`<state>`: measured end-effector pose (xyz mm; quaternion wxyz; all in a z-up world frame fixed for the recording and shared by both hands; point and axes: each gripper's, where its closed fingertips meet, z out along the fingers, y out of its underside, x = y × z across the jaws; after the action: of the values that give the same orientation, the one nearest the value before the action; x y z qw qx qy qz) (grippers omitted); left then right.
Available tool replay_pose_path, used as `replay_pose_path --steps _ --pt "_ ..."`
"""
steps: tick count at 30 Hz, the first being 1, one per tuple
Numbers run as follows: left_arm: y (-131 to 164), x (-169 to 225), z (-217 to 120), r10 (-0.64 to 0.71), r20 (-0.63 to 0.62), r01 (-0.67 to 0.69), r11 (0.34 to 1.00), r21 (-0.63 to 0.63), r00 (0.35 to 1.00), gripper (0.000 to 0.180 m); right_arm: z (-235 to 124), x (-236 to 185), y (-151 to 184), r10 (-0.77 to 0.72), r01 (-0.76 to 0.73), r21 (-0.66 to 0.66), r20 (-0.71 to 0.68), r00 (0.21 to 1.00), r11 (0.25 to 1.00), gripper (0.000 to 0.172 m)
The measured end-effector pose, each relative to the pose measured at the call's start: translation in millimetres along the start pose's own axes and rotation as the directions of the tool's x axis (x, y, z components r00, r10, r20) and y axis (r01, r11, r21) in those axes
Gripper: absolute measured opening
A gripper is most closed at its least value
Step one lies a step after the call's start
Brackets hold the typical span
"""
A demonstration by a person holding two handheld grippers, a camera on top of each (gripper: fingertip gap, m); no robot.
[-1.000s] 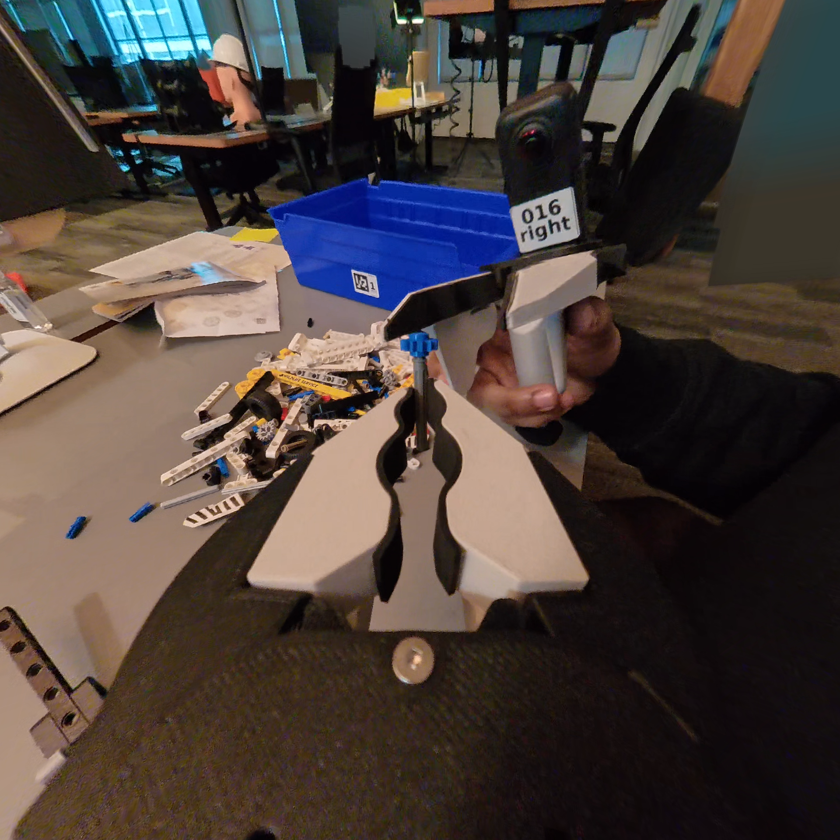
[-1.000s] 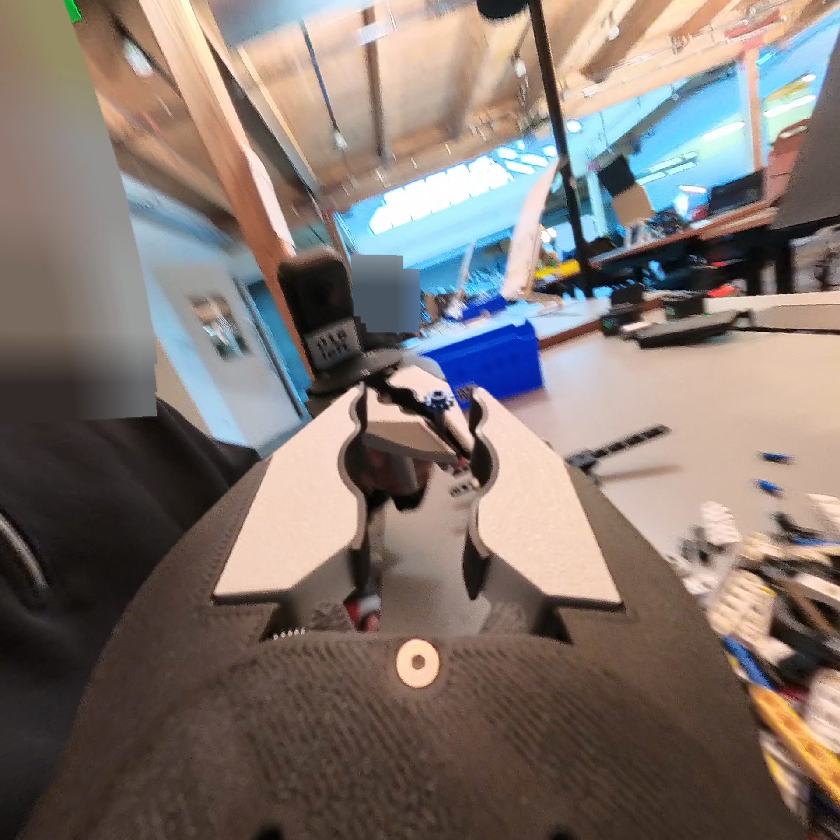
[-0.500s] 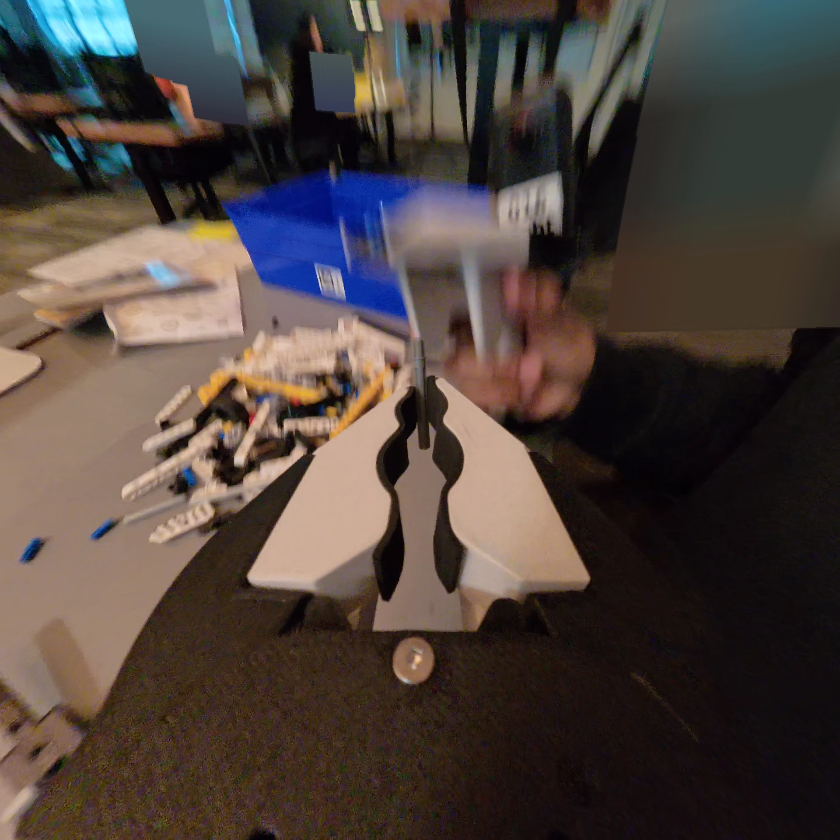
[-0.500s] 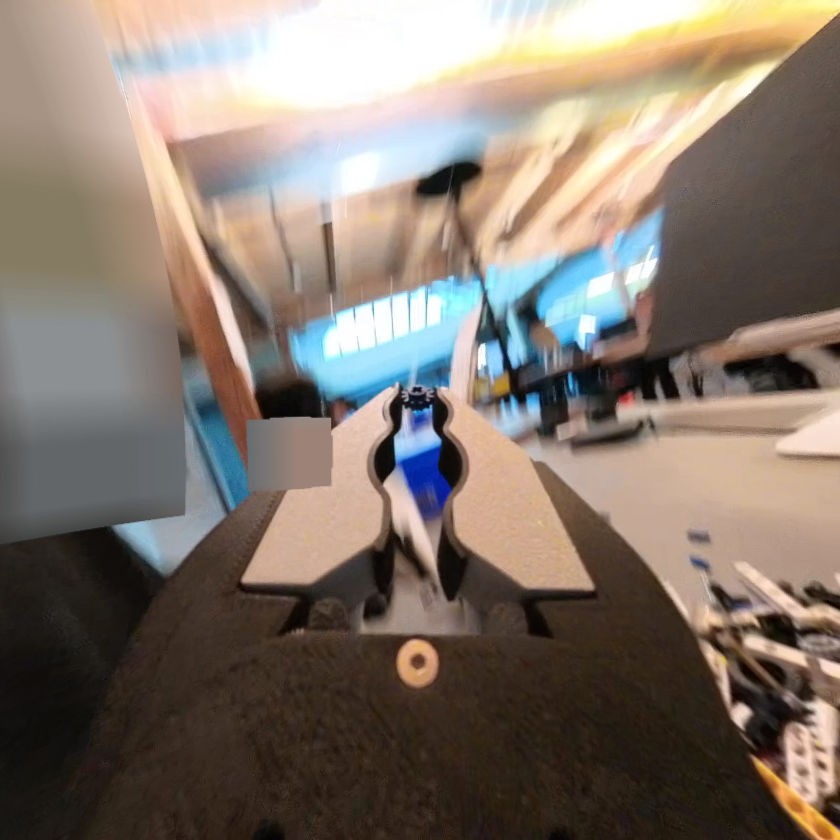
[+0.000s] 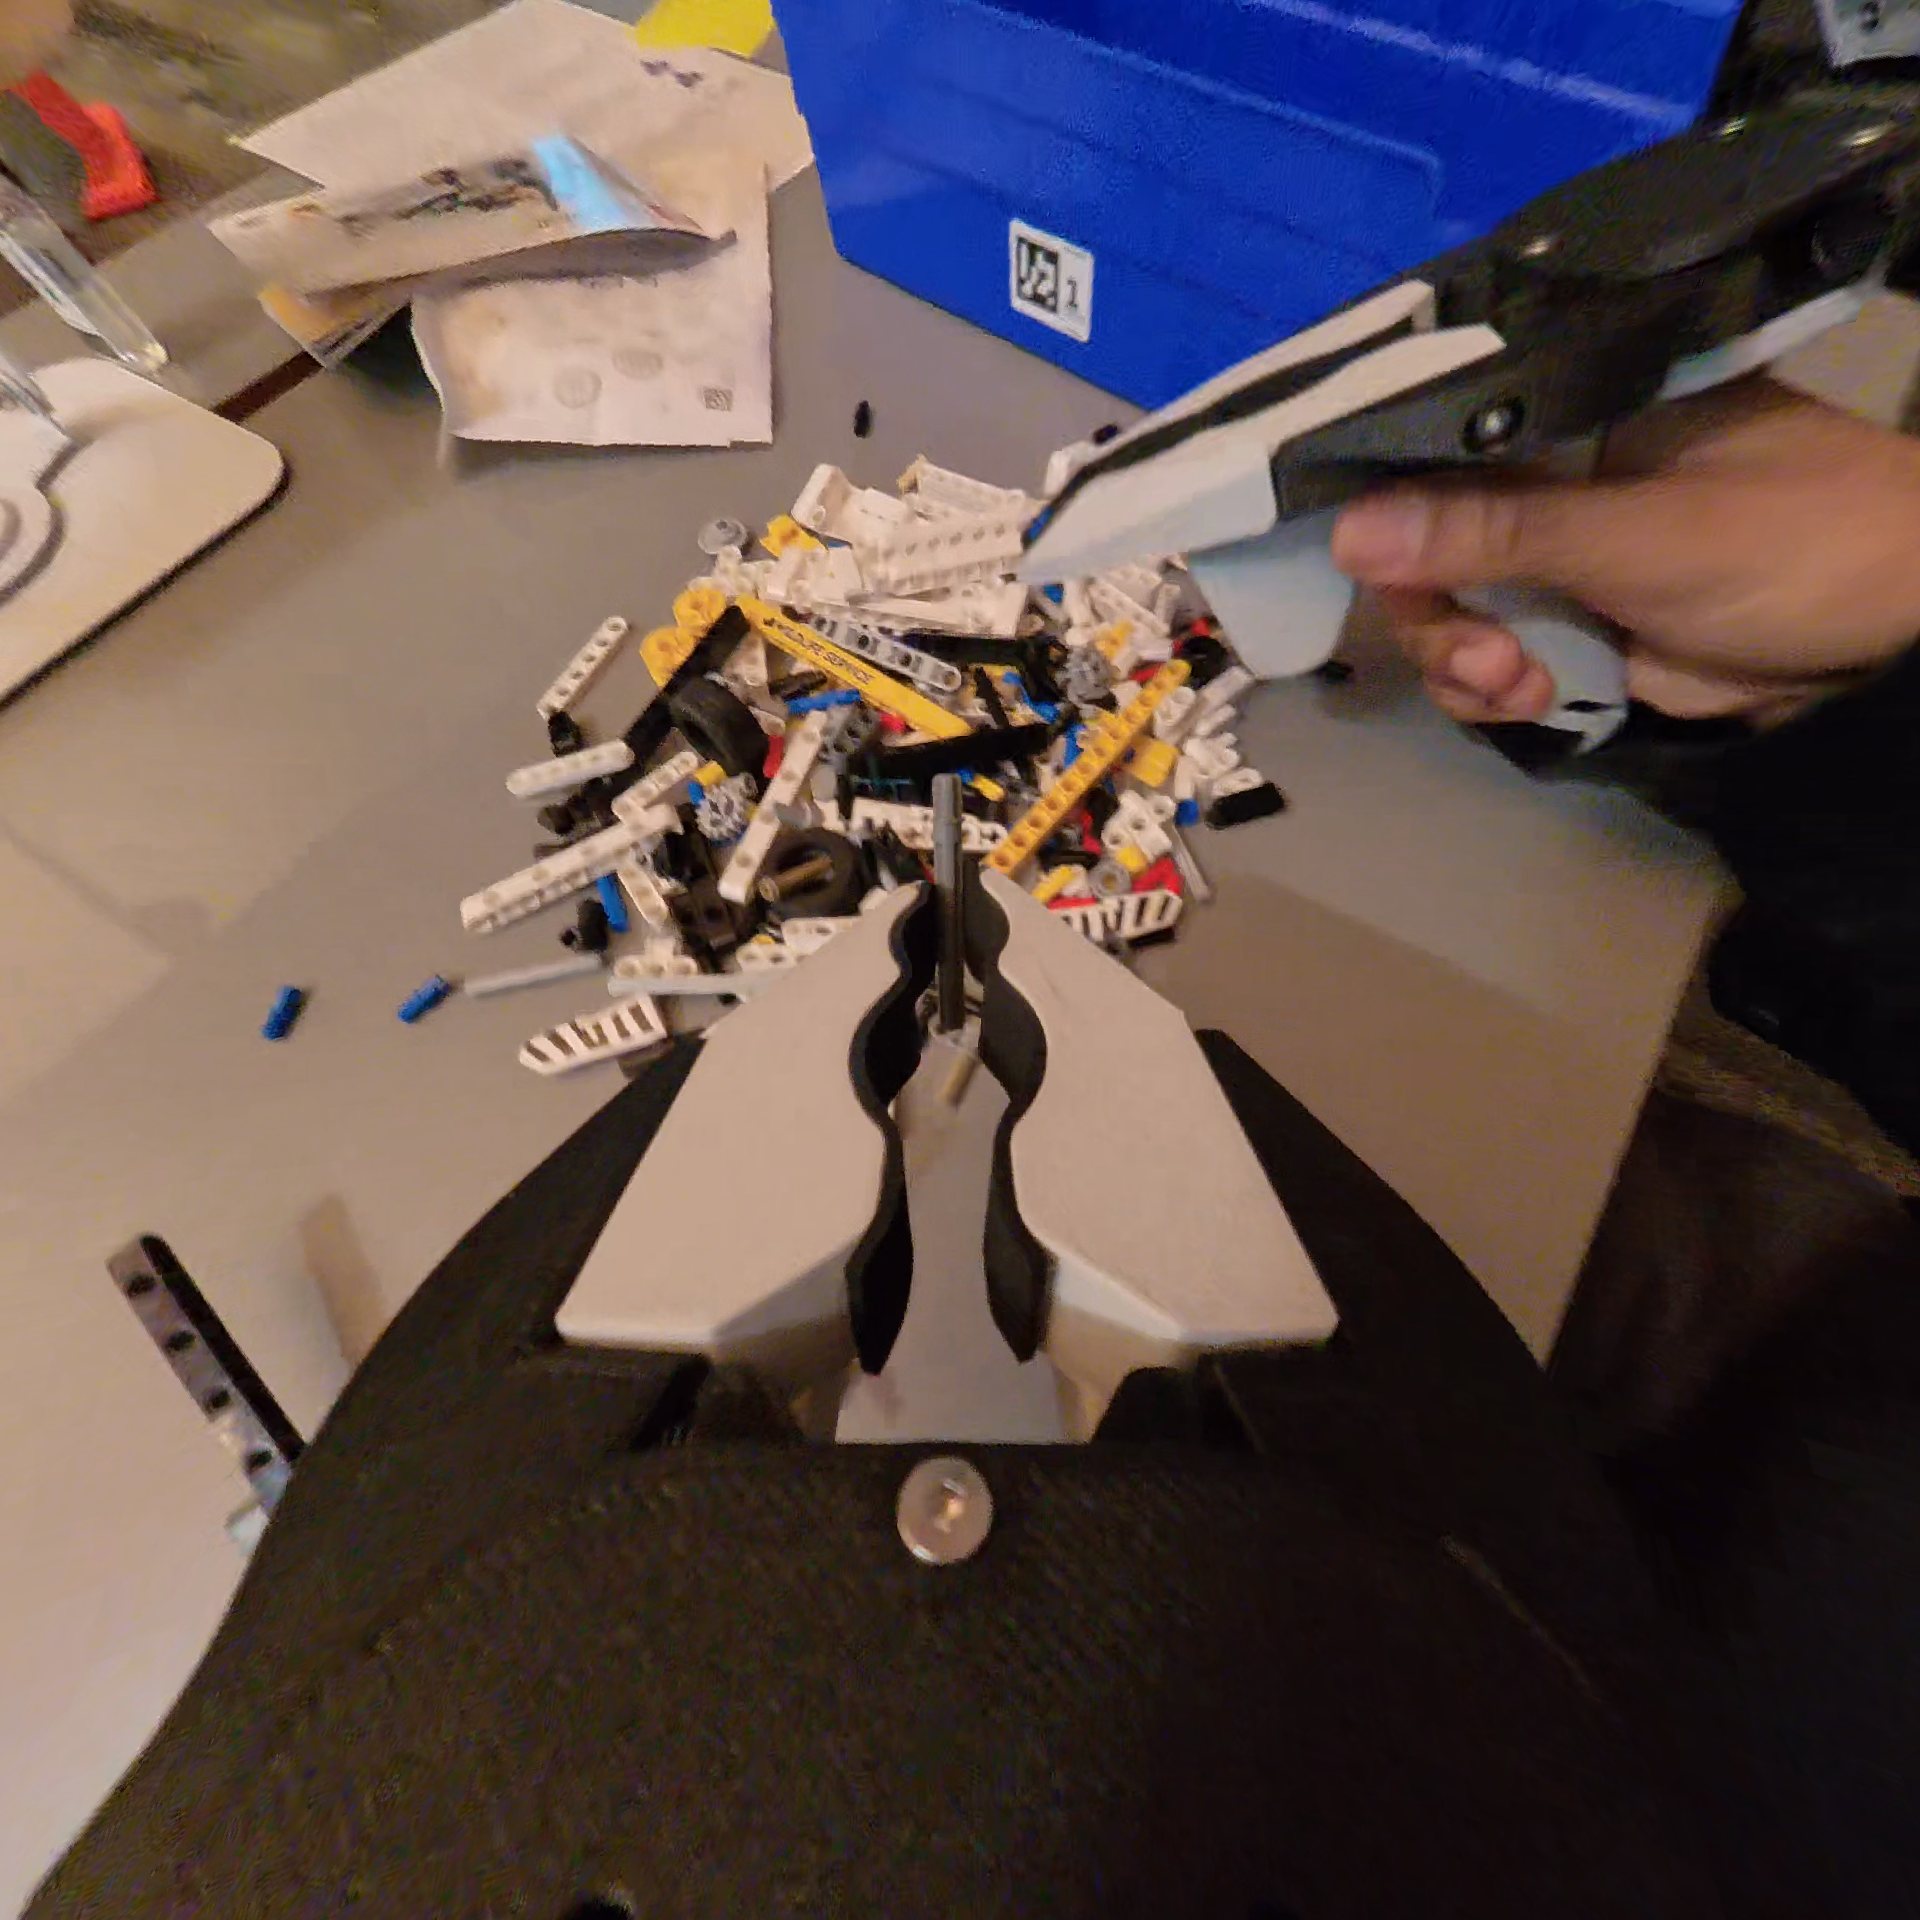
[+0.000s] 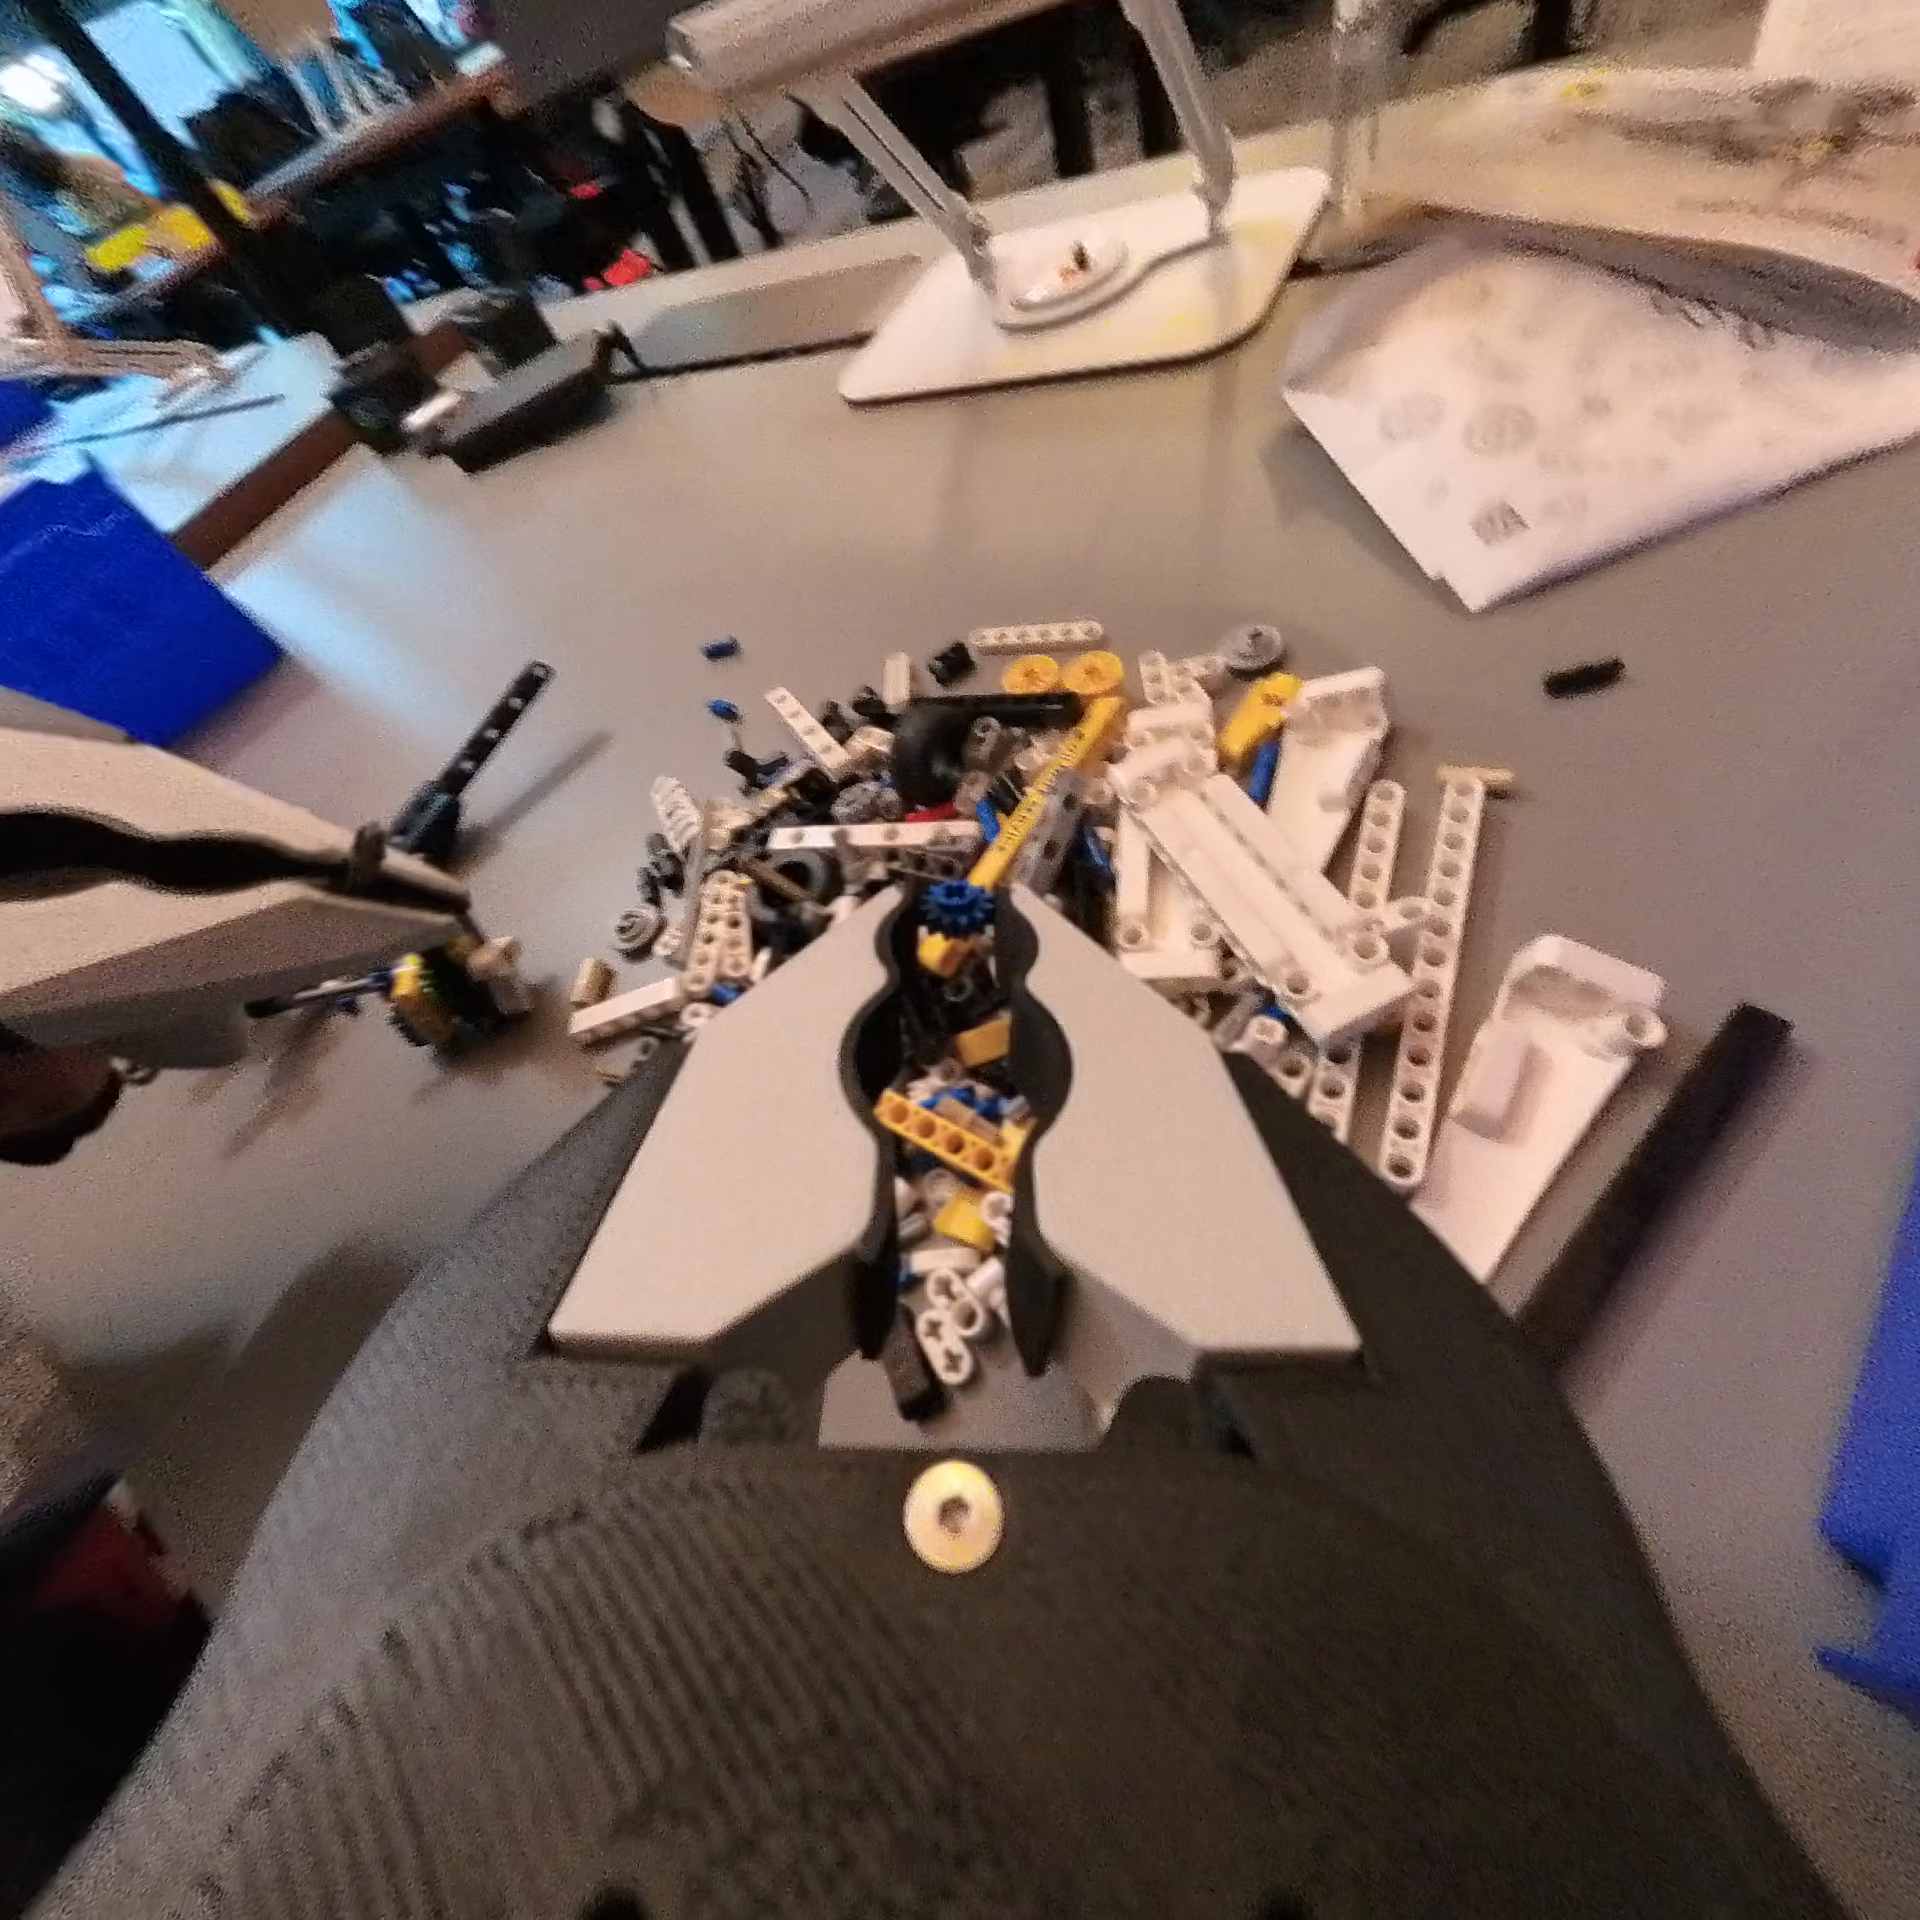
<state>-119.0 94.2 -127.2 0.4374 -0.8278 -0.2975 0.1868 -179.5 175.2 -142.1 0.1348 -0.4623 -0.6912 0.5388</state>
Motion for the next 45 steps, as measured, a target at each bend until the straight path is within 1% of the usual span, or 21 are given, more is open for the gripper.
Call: replay_pose_path --steps 1,4,5,7,9,10,12,15,18,20,23,26,28,31,32,34,37,40,42,45 --pt "-1.7 -5.6 8.4 0.023 0.027 -0.022 0.999 -0.037 0.999 0.002 1.2 4.7 1.7 0.006 -0.006 -0.006 -0.023 1.0 1.0 0.012" --pt "-1.0 -31.3 34.5 0.08 0.113 -0.061 0.985 -0.162 0.99 0.002 -2.0 7.2 -2.7 0.007 -0.007 0.014 -0.032 0.999 1.0 0.032" --pt "0.3 -35.9 42.3 0.074 0.104 -0.053 0.979 -0.195 0.992 0.003 -4.6 7.1 -6.2 0.011 -0.01 0.031 -0.027 1.0 0.999 0.033" --pt "-2.0 -41.8 54.6 0.028 0.071 -0.011 0.975 -0.22 0.997 0.006 -11.0 8.3 -14.4 0.02 -0.018 0.072 -0.021 1.0 0.997 0.035" --pt "-7.6 -49.2 62.4 -0.018 0.056 0.029 0.975 -0.219 0.998 0.014 -18.2 7.5 -23.2 0.023 -0.022 0.118 -0.002 1.0 0.993 0.038" --pt "-10.9 -53.7 65.2 -0.038 0.058 0.049 0.976 -0.213 0.998 0.021 -21.4 6.9 -26.5 0.025 -0.026 0.136 0.007 1.0 0.99 0.039" --pt "-16.0 -63.9 65.4 -0.072 0.089 0.089 0.975 -0.205 0.993 0.042 -25.8 5.7 -30.5 0.028 -0.032 0.156 0.024 0.999 0.987 0.039" --pt "-31.8 -73.1 43.7 -0.059 0.144 0.074 0.992 -0.102 0.988 0.041 -30.8 2.9 -34.3 0.016 -0.022 0.176 0.036 0.999 0.984 0.039" --pt "-42.1 -64.2 4.3 -0.072 0.106 0.072 0.997 -0.002 0.992 0.042 -31.8 -5.2 -35.3 -0.007 -0.003 0.183 0.056 0.998 0.983 0.038" --pt "-42.3 -60.4 -26.1 -0.084 0.08 0.08 0.995 0.06 0.993 0.042 -28.7 -18.2 -33.9 -0.027 0.009 0.182 0.097 0.995 0.983 0.038" --pt "-27.5 -59.5 -64.4 -0.109 0.055 0.102 0.988 0.117 0.993 0.041 -16.5 -50.7 -25.3 -0.061 0.031 0.157 0.188 0.98 0.987 0.04" --pt "-1.2 -54.1 -87.0 -0.167 -0.001 0.166 0.976 0.137 0.986 0.039 3.1 -91.2 -8.5 -0.104 0.075 0.112 0.275 0.956 0.991 0.041" --pt "15.3 -49.3 -94.4 -0.212 -0.041 0.216 0.965 0.152 0.976 0.039 18.0 -116.4 6.8 -0.144 0.126 0.078 0.311 0.939 0.989 0.04" --pt "33.1 -50.2 -98.3 -0.282 -0.056 0.287 0.939 0.189 0.958 0.038 37.4 -144.7 27.6 -0.199 0.198 0.038 0.331 0.922 0.979 0.038" --pt "35.7 -49.4 -99.2 -0.308 -0.071 0.316 0.926 0.208 0.949 0.037 41.8 -150.3 31.8 -0.22 0.22 0.034 0.322 0.921 0.975 0.037" --pt "36.9 -40.4 -102.5 -0.327 -0.14 0.351 0.91 0.221 0.935 0.036 46.2 -156.4 34.9 -0.276 0.275 0.044 0.286 0.918 0.961 0.033" --pt "29.9 -34.5 -108.4 -0.336 -0.193 0.379 0.886 0.268 0.922 0.035 44.0 -153.3 25.5 -0.36 0.344 0.11 0.199 0.912 0.932 0.028" --pt "28.8 -31.0 -105.5 -0.326 -0.197 0.371 0.887 0.273 0.925 0.034 42.5 -153.7 26.5 -0.361 0.343 0.117 0.222 0.906 0.932 0.031" --pt "27.6 -28.3 -101.3 -0.315 -0.189 0.359 0.887 0.29 0.93 0.034 43.0 -152.9 27.2 -0.331 0.314 0.107 0.246 0.911 0.943 0.033" --pt "26.1 -25.5 -95.3 -0.307 -0.164 0.345 0.882 0.32 0.938 0.034 39.7 -148.5 21.3 -0.276 0.25 0.13 0.263 0.924 0.96 0.033"
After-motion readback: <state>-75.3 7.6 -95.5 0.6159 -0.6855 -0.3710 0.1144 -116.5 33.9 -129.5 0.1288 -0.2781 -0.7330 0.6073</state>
